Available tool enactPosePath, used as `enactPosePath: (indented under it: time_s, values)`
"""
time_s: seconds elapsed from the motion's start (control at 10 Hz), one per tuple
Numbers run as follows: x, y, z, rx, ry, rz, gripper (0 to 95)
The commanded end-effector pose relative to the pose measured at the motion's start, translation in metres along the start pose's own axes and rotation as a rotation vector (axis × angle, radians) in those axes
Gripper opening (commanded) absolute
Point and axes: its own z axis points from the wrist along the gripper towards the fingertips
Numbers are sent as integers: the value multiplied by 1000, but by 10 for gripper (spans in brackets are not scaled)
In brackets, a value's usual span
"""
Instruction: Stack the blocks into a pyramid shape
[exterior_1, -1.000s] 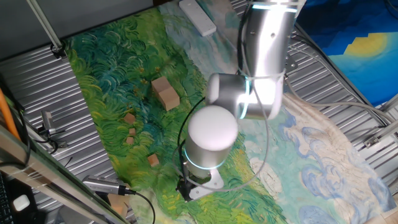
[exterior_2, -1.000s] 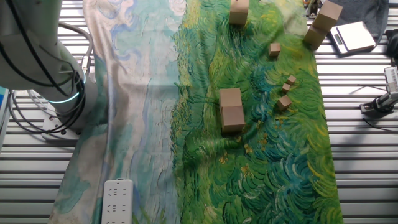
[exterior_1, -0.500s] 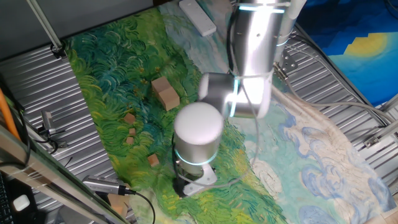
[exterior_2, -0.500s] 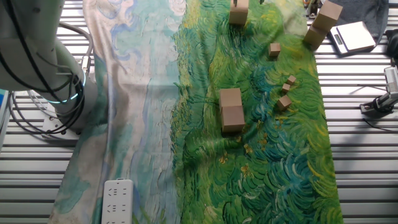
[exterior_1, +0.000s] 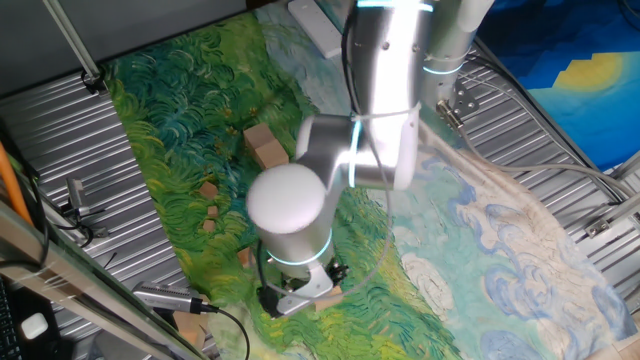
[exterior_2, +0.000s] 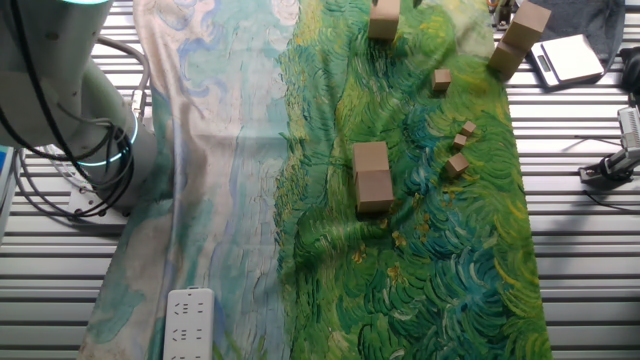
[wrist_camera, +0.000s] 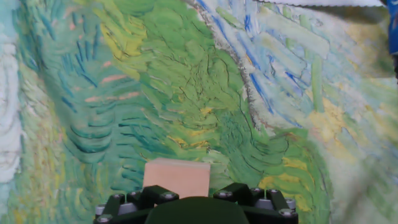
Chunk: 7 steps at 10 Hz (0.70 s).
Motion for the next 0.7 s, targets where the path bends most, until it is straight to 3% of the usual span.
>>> enactPosePath:
  time_s: [0.1, 0.7]
  values:
    - [0, 6, 6, 14, -10, 2, 950]
    - [-5, 15, 12, 29, 24, 10, 950]
